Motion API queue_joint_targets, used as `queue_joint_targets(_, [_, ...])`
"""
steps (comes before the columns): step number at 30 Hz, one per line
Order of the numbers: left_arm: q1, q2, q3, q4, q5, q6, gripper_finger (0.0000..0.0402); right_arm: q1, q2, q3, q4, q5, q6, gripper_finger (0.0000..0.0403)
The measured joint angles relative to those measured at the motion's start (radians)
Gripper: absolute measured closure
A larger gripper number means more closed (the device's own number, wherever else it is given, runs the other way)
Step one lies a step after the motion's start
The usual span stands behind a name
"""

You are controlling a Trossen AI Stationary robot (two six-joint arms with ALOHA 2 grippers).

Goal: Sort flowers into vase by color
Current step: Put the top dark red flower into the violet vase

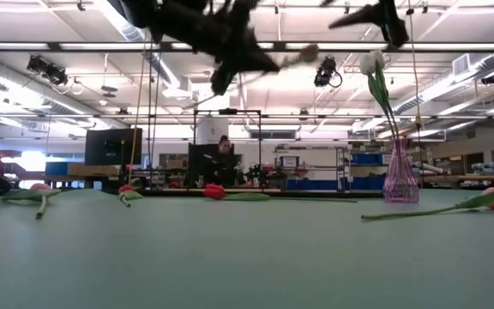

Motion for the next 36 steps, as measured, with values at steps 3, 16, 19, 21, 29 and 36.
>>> queue_joint_targets(3, [0.000, -0.017, 0.000, 0.118, 0.027, -0.011, 0.0394, 0.001, 0.000, 0.000, 0.100, 0.067, -0.036, 0.0218])
queue_joint_targets(16, [-0.036, -0.030, 0.001, 0.309, 0.144, 0.135, 0.0395, -0.025, 0.057, 0.000, 0.349, 0.088, -0.258, 0.0179])
queue_joint_targets(19, [-0.052, -0.030, 0.001, 0.318, 0.144, 0.160, 0.0395, -0.035, 0.107, 0.000, 0.425, 0.049, -0.294, 0.0185])
queue_joint_targets(21, [-0.057, -0.030, 0.000, 0.318, 0.144, 0.171, 0.0395, -0.039, 0.136, 0.000, 0.449, 0.052, -0.290, 0.0194])
queue_joint_targets(29, [-0.053, -0.030, 0.001, 0.317, 0.143, 0.134, 0.0393, 0.000, 0.166, 0.000, 0.467, 0.191, -0.299, 0.0335])
queue_joint_targets(36, [-0.053, -0.030, 0.001, 0.316, 0.139, 0.142, 0.0360, 0.009, 0.161, 0.000, 0.466, 0.200, -0.368, 0.0393])
